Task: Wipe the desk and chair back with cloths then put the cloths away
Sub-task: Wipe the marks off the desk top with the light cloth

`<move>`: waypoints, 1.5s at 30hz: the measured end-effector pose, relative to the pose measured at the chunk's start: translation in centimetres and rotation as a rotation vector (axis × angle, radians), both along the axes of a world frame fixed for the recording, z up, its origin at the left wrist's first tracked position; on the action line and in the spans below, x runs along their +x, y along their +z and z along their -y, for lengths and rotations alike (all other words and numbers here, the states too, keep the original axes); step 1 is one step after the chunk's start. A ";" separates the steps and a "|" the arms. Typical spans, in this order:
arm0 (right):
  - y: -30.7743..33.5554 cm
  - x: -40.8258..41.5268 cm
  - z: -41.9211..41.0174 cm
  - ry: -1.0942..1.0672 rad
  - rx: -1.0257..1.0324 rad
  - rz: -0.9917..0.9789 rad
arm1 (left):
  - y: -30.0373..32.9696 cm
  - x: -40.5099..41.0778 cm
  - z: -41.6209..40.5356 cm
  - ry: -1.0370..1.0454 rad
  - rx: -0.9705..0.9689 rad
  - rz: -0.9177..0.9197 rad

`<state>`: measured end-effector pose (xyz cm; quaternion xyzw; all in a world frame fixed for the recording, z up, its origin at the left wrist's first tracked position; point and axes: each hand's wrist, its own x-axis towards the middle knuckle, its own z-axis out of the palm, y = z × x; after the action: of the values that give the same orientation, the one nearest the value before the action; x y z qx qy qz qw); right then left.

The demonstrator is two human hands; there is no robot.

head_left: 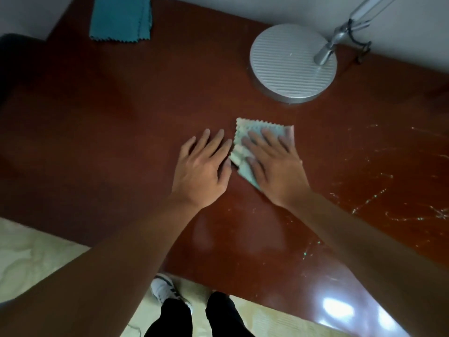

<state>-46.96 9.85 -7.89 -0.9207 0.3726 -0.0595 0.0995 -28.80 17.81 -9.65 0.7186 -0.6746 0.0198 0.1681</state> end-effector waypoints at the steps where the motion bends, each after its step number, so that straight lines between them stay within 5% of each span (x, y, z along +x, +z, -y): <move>1: 0.0 0.5 1.1 -0.025 -0.006 -0.007 | -0.1 0.6 -0.7 0.025 -0.003 0.017; 7: -1.0 4.1 4.3 -0.210 -0.031 0.001 | -1.0 1.4 -2.3 0.064 0.050 0.003; 13: -0.5 -0.5 -6.8 -0.002 0.006 0.134 | -0.5 1.2 -2.3 0.073 0.048 -0.038; 16: -0.2 -0.6 -2.9 0.065 0.022 0.077 | -0.4 1.3 -2.2 0.068 0.058 -0.041; 21: -0.3 3.4 5.4 -0.199 -0.025 -0.014 | -0.7 1.4 -2.3 0.062 0.041 -0.025; 28: -0.6 -0.9 -11.2 -0.038 0.038 0.073 | -0.4 1.4 -2.3 0.059 0.046 -0.043; 32: -0.3 -1.0 -8.8 0.025 0.036 0.060 | -0.3 1.4 -2.3 0.060 0.061 -0.031; 37: -0.4 2.0 -2.4 -0.259 0.004 0.042 | -0.5 1.4 -2.4 0.054 0.040 -0.032; 45: -0.3 0.7 -19.3 -0.204 0.079 0.145 | -0.1 1.5 -2.5 0.043 0.072 -0.059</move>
<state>-46.25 29.11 -8.18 -0.8666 0.4584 -0.1209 0.1557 -27.33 20.28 -9.71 0.7388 -0.6539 -0.0220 0.1618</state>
